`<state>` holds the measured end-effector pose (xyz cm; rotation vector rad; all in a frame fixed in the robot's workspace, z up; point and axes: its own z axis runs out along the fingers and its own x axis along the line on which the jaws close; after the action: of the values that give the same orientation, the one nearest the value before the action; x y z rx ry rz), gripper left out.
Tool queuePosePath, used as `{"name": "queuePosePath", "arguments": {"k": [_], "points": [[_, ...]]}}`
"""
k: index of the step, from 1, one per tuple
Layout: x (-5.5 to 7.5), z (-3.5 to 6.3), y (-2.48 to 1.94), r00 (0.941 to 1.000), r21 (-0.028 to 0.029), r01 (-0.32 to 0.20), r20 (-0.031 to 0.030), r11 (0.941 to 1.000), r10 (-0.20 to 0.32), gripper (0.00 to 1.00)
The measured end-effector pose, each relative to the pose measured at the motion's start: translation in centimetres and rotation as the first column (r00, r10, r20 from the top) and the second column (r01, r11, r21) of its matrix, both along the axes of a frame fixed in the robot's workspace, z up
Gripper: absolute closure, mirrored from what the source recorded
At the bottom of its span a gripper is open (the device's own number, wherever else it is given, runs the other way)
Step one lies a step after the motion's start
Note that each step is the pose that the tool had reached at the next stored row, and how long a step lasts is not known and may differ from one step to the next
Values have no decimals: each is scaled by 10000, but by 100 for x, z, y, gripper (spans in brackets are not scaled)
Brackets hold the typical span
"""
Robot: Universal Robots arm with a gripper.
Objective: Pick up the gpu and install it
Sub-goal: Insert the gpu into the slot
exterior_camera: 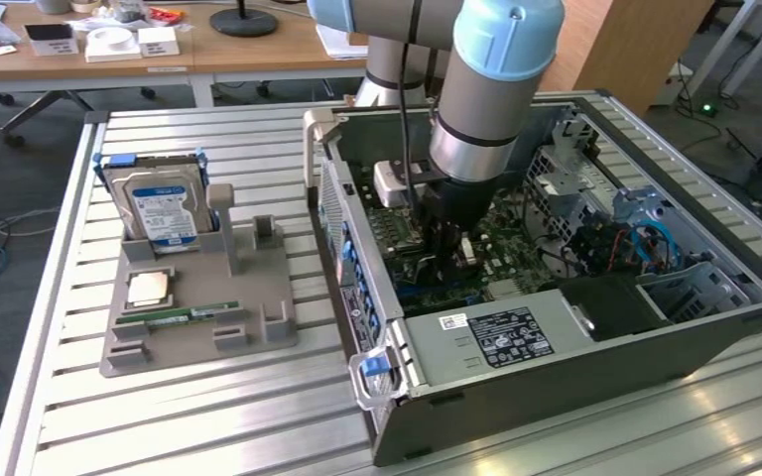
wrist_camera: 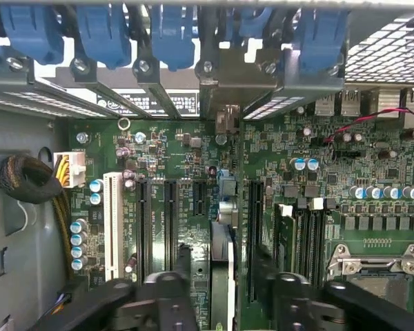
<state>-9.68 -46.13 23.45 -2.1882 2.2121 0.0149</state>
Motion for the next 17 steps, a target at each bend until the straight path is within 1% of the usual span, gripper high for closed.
{"name": "queuePosePath", "arguments": {"k": [2,3,5,6,7,9,11,13,17], "points": [[0,0,0,10000,0,0,1,10000,0,43],[0,0,0,10000,0,0,1,10000,0,43],[0,0,0,10000,0,0,0,10000,0,32],[0,0,0,10000,-1,0,1,10000,0,32],[0,0,0,10000,0,0,0,10000,0,25],[0,1,0,10000,-1,0,0,10000,0,25],[0,22,0,10000,-3,0,-1,10000,0,25],[0,77,0,10000,-1,0,1,10000,0,25],[0,225,0,10000,0,-1,1,10000,1,25]]}}
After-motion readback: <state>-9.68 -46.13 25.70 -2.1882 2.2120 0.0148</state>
